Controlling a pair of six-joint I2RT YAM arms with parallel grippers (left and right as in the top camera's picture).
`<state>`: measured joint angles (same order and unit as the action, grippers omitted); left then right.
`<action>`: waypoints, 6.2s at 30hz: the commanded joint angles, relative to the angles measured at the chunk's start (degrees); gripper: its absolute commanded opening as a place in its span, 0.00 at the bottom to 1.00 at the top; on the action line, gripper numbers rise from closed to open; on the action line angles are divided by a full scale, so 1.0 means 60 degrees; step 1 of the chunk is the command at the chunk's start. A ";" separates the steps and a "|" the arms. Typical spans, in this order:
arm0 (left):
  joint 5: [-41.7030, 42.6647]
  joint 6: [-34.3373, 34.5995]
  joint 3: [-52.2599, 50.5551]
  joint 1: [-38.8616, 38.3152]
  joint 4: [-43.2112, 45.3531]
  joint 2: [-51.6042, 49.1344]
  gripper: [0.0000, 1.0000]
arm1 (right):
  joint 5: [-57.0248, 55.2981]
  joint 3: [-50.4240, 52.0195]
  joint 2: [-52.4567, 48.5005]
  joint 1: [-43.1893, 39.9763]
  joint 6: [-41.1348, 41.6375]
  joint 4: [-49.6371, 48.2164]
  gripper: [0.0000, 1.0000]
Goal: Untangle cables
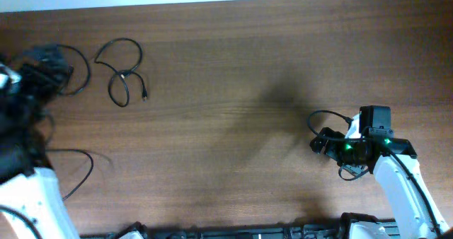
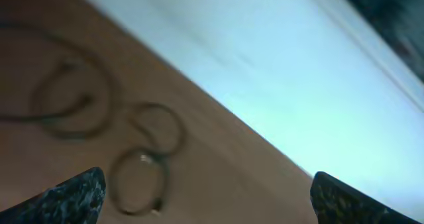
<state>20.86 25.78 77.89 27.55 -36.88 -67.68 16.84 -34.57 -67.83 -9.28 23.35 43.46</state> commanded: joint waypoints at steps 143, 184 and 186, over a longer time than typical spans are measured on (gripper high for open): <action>-0.3446 -0.3453 -1.2896 -0.4983 0.5359 1.1183 0.99 | 0.0004 -0.0036 0.2637 0.0197 -0.0106 0.0007 0.99; -0.3446 -0.3453 -1.2896 -0.4983 0.5359 1.1183 0.99 | -0.2783 0.0277 1.1242 0.3126 -0.0138 -0.0576 0.99; -0.3446 -0.3453 -1.2896 -0.4983 0.5359 1.1183 0.99 | -0.2747 0.0776 1.1271 0.3126 -0.0361 -0.1432 0.99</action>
<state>-0.01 5.98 0.95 -2.66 -4.84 -0.91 3.79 -33.17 -0.95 9.02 22.94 38.44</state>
